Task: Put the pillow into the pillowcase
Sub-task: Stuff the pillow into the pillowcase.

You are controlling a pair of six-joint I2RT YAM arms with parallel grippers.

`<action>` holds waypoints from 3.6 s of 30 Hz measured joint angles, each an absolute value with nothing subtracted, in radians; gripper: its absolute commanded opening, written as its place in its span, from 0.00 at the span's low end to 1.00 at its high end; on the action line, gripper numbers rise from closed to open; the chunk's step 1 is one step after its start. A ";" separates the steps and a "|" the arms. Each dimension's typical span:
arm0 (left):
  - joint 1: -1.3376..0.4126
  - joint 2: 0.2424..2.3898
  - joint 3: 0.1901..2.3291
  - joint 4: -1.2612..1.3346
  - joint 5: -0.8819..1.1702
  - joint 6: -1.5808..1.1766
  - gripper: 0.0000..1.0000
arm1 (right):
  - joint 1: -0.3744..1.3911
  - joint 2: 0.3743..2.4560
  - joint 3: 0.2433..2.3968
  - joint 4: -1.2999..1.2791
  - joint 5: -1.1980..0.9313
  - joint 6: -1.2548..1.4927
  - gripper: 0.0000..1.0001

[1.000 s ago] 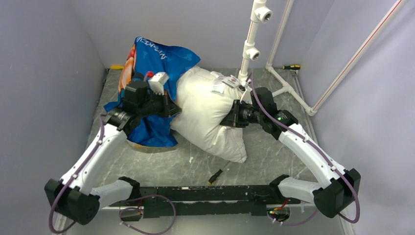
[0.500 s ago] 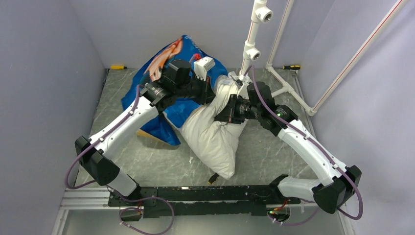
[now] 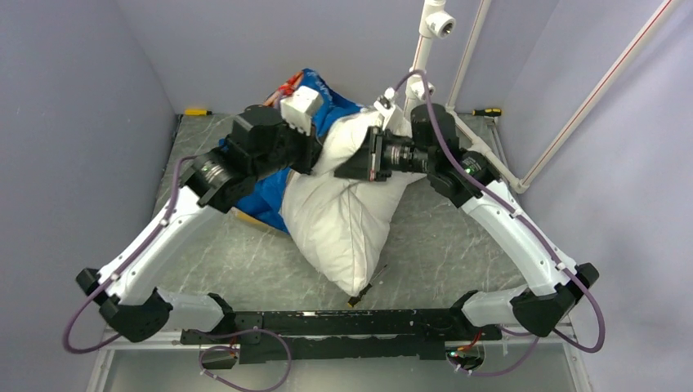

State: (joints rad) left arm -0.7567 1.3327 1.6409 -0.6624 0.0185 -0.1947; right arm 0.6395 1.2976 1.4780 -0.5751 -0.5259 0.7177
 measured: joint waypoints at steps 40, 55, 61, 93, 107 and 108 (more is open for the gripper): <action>-0.364 1.162 1.680 -0.878 0.108 -0.536 0.29 | 0.546 1.814 1.897 -0.074 -0.678 0.861 0.00; -0.321 1.251 1.584 -1.137 0.062 -0.384 0.77 | 0.543 1.662 1.750 -0.131 -0.651 0.819 0.00; -0.303 1.222 1.398 -1.118 0.108 -0.404 0.02 | 0.540 1.665 1.753 -0.134 -0.652 0.818 0.00; -0.303 1.254 1.608 -0.867 0.641 -0.674 0.12 | 0.513 1.755 1.814 -0.181 -0.434 0.777 0.00; -0.308 1.349 1.618 -0.584 0.611 -0.720 0.00 | 0.513 1.798 1.938 -0.120 -0.489 0.741 0.00; -0.308 1.381 1.636 -0.561 0.630 -0.727 0.00 | 0.512 1.798 1.949 -0.110 -0.477 0.735 0.00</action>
